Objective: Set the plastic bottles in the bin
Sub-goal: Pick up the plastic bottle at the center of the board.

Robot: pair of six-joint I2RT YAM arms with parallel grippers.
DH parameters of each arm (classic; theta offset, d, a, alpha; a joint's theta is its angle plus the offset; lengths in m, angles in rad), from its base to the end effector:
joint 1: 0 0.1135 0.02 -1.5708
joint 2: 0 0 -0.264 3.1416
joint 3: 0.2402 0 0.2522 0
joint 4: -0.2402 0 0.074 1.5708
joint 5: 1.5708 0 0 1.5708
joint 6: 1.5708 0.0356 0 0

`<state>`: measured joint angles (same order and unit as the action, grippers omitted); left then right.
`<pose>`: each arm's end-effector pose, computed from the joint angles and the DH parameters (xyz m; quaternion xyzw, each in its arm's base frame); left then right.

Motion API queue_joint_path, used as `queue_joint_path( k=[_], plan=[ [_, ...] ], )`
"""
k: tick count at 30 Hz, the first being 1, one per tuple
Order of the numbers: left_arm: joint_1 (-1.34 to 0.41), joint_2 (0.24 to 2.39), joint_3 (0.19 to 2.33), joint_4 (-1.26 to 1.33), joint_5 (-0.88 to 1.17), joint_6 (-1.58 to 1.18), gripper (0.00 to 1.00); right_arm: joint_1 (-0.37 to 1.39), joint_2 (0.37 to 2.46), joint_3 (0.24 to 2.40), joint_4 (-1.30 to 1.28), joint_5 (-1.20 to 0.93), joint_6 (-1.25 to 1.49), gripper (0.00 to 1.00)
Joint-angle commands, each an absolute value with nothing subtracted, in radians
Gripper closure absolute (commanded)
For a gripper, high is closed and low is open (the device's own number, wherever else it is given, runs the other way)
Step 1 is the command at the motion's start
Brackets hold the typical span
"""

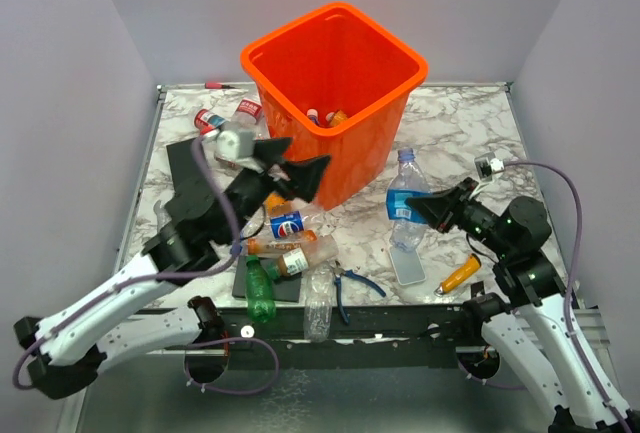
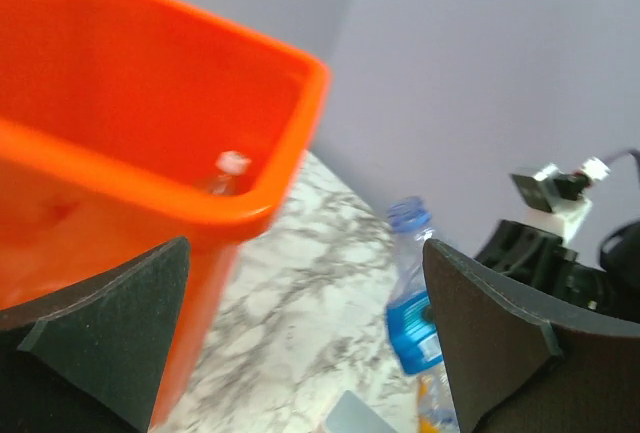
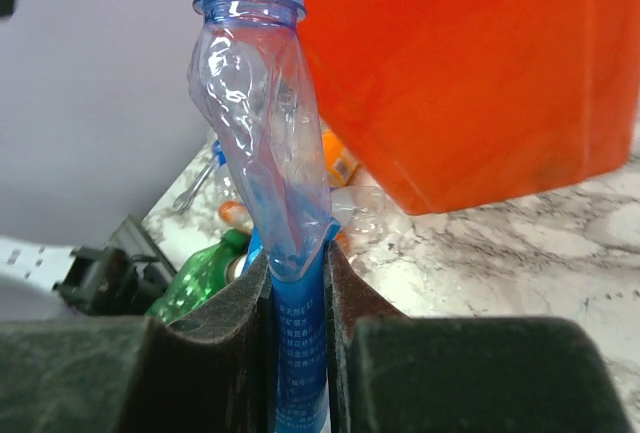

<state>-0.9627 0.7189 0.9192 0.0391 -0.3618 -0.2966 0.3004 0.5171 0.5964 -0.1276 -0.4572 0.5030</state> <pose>0.0981 -0.1189 0.4203 0.0649 0.6204 -0.3658 0.6907 0.1250 0.0552 0.3181 -0.0842 0.7173 0.4137 0.5543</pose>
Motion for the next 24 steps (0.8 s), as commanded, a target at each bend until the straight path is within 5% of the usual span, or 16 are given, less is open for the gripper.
queue_joint_path(
  k=[1, 18, 24],
  plan=[
    [-0.964, 0.99, 1.13, 0.041, 0.073, -0.32, 0.01, 0.307, 0.489, 0.668, -0.203, -0.652, 0.414, 0.81],
    [-0.962, 1.315, 1.341, 0.104, 0.318, -0.489, 0.02, 0.306, 0.415, 0.649, -0.114, -0.728, 0.421, 0.81],
    [-0.962, 1.364, 1.345, 0.111, 0.405, -0.545, 0.29, 0.306, 0.398, 0.627, -0.077, -0.701, 0.434, 0.82]
  ],
)
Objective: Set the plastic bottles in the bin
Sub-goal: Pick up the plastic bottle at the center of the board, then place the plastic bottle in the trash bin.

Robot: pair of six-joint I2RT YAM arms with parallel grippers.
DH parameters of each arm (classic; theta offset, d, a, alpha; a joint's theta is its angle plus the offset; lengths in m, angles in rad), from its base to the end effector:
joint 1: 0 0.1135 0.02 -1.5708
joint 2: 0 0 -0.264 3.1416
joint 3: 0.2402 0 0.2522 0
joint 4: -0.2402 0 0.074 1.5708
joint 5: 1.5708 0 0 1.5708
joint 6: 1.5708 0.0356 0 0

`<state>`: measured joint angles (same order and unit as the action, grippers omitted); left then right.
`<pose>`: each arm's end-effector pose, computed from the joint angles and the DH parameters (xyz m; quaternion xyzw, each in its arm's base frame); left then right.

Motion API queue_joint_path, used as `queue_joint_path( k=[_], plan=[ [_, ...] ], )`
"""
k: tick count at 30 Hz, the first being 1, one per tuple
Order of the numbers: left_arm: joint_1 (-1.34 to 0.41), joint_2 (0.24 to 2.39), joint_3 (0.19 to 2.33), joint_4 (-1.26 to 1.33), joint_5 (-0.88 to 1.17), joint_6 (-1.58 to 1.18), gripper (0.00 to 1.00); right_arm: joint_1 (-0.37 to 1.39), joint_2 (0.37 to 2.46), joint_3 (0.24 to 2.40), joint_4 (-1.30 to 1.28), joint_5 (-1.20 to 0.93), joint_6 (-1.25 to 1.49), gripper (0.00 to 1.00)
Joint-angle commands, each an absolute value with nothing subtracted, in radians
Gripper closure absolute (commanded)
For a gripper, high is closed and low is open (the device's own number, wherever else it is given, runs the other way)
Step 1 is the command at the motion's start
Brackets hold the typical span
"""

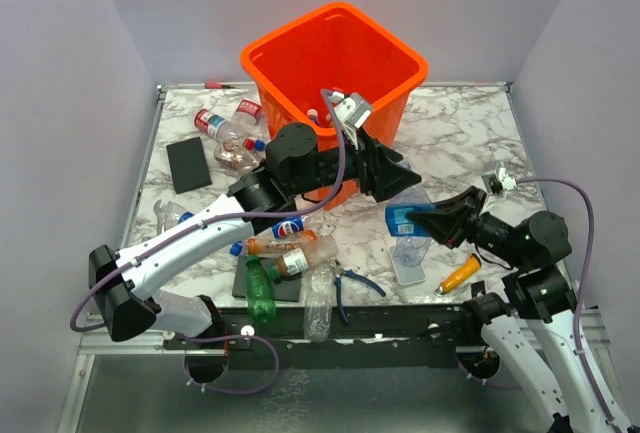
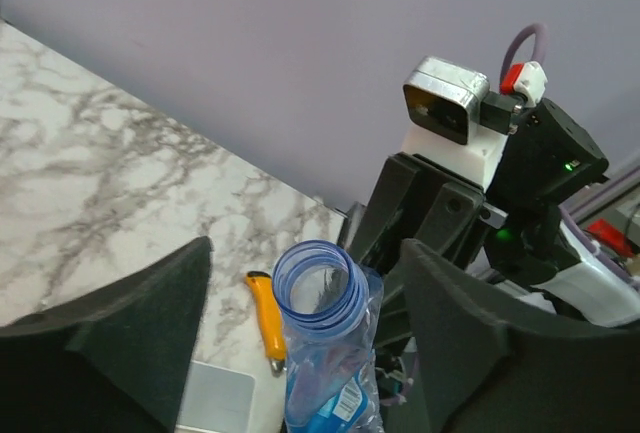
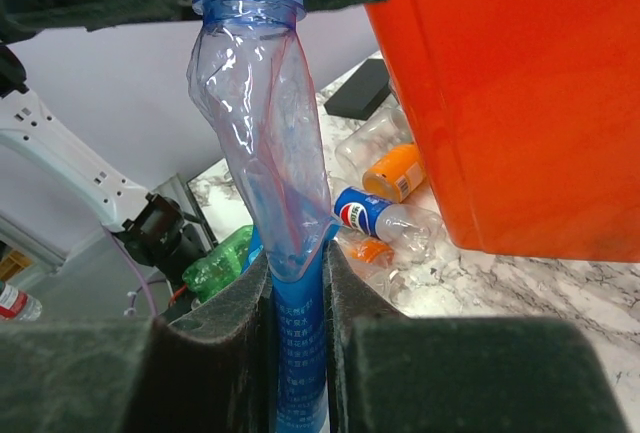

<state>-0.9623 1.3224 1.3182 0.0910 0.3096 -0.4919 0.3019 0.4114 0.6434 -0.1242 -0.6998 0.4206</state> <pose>0.1671 -0.2588 0.4377 0.2661 0.6228 -0.5620 0.4749 0.0918 0.0526 0.3447 -0.2174 0.6415 0.4613 0.5730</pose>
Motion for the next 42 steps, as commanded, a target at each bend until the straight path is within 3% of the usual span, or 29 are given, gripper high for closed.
queue_joint_path(
  k=[1, 6, 10, 12, 14, 15, 25, 31, 34, 42],
  plan=[
    [-0.962, 1.37, 1.345, 0.114, 0.414, -0.552, 0.36, 0.306, 0.399, 0.627, -0.077, -0.701, 0.434, 0.82],
    [-0.962, 1.381, 1.339, 0.133, 0.431, -0.568, 0.48, 0.306, 0.397, 0.635, -0.089, -0.69, 0.434, 0.81],
    [-0.962, 1.372, 1.33, 0.146, 0.421, -0.565, 0.77, 0.307, 0.398, 0.645, -0.11, -0.681, 0.434, 0.73],
    [-0.962, 1.366, 1.333, 0.148, 0.42, -0.555, 0.99, 0.307, 0.398, 0.661, -0.13, -0.665, 0.44, 0.42],
    [-0.962, 1.351, 1.335, 0.143, 0.397, -0.54, 1.0, 0.306, 0.402, 0.685, -0.163, -0.645, 0.444, 0.11],
    [-0.962, 1.339, 1.336, 0.14, 0.372, -0.529, 1.0, 0.306, 0.404, 0.704, -0.18, -0.638, 0.443, 0.01],
    [-0.95, 1.255, 1.576, 0.094, -0.086, -0.289, 1.0, 0.307, 0.433, 1.001, -0.331, -0.476, 0.494, 0.0],
    [-0.948, 1.268, 1.677, 0.284, -0.402, -0.001, 1.0, 0.307, 0.335, 0.915, -0.315, -0.244, 0.475, 0.0],
    [-0.928, 1.333, 1.767, 0.346, -0.431, 0.153, 1.0, 0.307, 0.247, 0.815, -0.286, -0.143, 0.503, 0.0],
    [-0.761, 1.546, 1.997, 0.231, -0.394, 0.206, 1.0, 0.307, 0.187, 0.666, -0.363, -0.005, 0.589, 0.03]
  ],
)
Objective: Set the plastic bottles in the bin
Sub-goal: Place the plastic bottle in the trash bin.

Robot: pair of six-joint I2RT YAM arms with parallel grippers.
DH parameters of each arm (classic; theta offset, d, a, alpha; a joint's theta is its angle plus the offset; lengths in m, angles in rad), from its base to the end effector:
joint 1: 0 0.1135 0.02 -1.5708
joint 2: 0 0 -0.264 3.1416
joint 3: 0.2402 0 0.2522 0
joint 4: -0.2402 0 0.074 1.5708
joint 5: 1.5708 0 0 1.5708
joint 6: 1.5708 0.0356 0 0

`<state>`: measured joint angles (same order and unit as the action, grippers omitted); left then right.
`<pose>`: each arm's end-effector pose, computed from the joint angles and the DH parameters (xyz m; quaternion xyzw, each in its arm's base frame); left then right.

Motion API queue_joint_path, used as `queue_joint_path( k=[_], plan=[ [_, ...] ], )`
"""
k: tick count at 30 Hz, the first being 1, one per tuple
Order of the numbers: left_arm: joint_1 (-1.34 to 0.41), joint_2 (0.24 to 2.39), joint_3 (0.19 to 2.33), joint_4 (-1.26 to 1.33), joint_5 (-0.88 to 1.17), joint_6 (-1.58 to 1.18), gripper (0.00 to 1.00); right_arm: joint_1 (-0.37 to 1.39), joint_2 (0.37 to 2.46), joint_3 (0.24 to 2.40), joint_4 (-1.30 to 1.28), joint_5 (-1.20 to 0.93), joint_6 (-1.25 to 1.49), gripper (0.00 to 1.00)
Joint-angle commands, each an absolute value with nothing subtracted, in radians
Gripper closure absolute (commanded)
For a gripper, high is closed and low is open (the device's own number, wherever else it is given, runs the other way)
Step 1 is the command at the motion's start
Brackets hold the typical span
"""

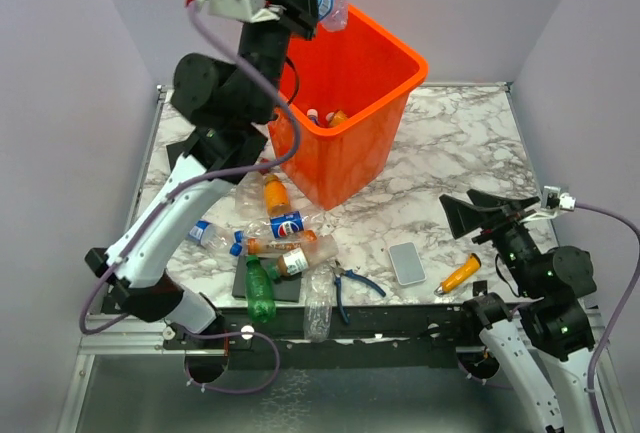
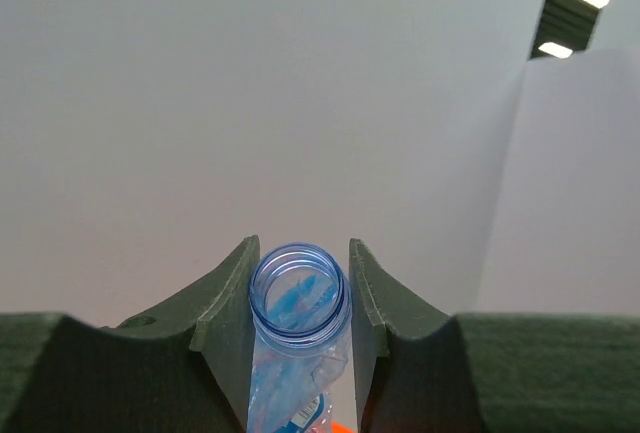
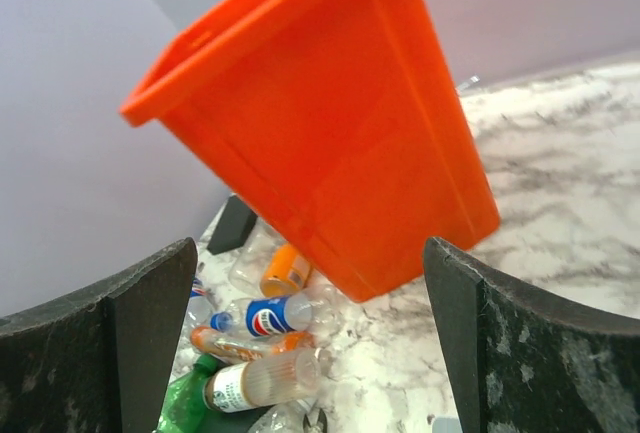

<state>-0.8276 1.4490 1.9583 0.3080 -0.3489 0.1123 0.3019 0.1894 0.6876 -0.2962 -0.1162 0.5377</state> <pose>0.1755 -0.1729 0.6257 0.0202 0.3961 -0.2608 0.8802 0.0507 0.0201 0.3549 0.0296 0.6320 0.3488 0.6914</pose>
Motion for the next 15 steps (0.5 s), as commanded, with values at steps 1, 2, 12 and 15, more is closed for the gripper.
queue_joint_path(
  k=[1, 2, 12, 15],
  plan=[
    [-0.754, 1.56, 1.996, 0.223, -0.413, 0.221, 1.0, 0.307, 0.191, 0.659, -0.376, -0.005, 0.595, 0.03],
    [-0.746, 1.579, 1.998, 0.202, -0.421, 0.229, 1.0, 0.306, 0.193, 0.652, -0.385, -0.011, 0.601, 0.03],
    [-0.731, 1.649, 1.887, 0.061, -0.468, 0.248, 1.0, 0.307, 0.207, 0.636, -0.412, -0.011, 0.581, 0.03],
    [-0.731, 1.655, 1.858, 0.026, -0.439, 0.247, 1.0, 0.307, 0.209, 0.626, -0.406, -0.006, 0.577, 0.03]
  ],
)
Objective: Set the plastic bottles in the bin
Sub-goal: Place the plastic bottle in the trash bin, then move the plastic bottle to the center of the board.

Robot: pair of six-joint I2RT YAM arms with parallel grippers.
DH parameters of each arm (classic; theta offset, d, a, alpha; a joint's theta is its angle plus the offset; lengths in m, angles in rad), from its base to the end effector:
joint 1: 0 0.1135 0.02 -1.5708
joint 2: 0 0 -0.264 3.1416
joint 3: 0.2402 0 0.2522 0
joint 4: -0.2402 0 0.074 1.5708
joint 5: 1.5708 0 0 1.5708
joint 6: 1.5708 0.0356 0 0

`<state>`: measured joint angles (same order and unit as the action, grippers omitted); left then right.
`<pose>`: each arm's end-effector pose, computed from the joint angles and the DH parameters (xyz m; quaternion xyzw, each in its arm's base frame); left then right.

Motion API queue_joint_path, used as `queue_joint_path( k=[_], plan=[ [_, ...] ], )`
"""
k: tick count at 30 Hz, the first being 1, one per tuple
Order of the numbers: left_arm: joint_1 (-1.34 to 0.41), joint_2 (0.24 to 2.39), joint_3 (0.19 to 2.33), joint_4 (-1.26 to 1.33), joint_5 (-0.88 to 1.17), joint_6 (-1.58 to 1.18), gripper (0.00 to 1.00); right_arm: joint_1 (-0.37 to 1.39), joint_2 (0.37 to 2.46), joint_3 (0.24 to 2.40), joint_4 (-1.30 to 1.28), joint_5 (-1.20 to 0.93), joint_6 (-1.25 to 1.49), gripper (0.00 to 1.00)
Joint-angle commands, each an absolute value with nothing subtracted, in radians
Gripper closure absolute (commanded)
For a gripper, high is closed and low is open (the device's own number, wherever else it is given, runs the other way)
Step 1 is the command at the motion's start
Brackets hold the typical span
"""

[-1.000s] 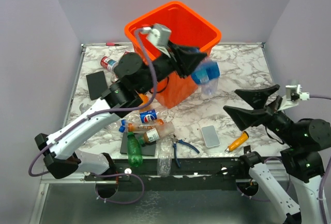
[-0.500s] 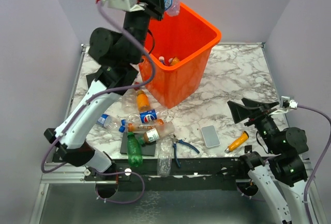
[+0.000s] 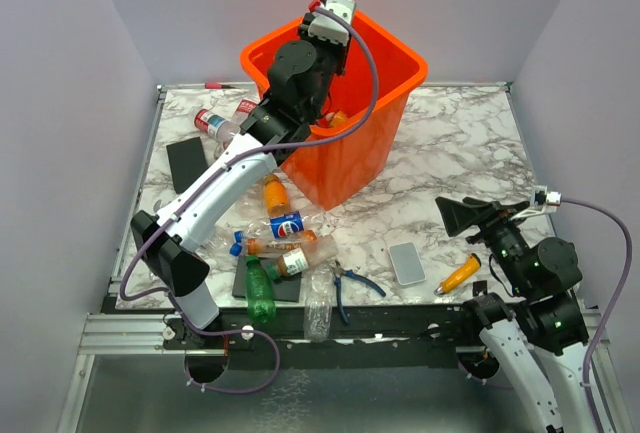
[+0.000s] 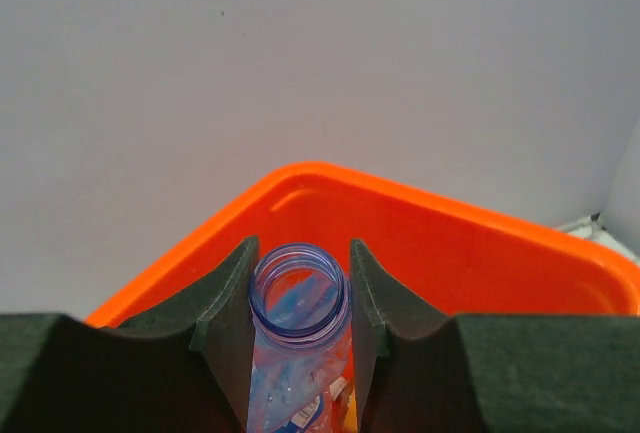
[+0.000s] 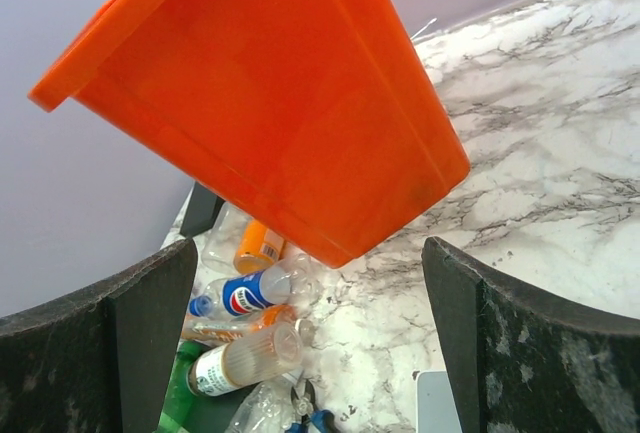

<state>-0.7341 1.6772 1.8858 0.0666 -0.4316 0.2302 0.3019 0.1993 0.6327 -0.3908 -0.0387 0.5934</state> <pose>0.2903 -0.2419 0.5143 0.1220 0.6014 -0.0690 0.7865 0.0643 0.0215 0.3278 0.0867 0.6864 0.3245 0.6449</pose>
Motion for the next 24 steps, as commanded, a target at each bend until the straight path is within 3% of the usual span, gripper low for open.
queue_joint_path(
  k=[1, 3, 4, 6, 7, 10, 17, 24],
  plan=[
    [-0.731, 1.658, 1.85, 0.008, -0.411, 0.246, 1.0, 0.307, 0.211, 0.621, -0.402, -0.006, 0.58, 0.03],
    [-0.731, 1.651, 1.828, -0.022, -0.329, 0.244, 0.89, 0.307, 0.217, 0.612, -0.395, -0.006, 0.59, 0.03],
    [-0.73, 1.643, 1.813, -0.027, -0.292, 0.242, 0.76, 0.307, 0.221, 0.609, -0.392, -0.006, 0.593, 0.03],
    [-0.732, 1.627, 1.788, -0.027, -0.245, 0.237, 0.35, 0.306, 0.236, 0.61, -0.389, -0.006, 0.595, 0.03],
    [-0.731, 1.619, 1.781, -0.028, -0.233, 0.235, 0.23, 0.307, 0.242, 0.611, -0.39, -0.006, 0.594, 0.03],
    [-0.732, 1.597, 1.789, -0.026, -0.235, 0.231, 0.03, 0.307, 0.259, 0.624, -0.392, 0.022, 0.586, 0.03],
    [-0.731, 1.476, 1.771, 0.031, -0.294, 0.168, 0.01, 0.306, 0.296, 0.663, -0.389, 0.063, 0.559, 0.03],
    [-0.733, 1.131, 1.404, 0.138, -0.444, 0.064, 0.01, 0.307, 0.355, 0.69, -0.417, 0.063, 0.573, 0.03]
  ],
)
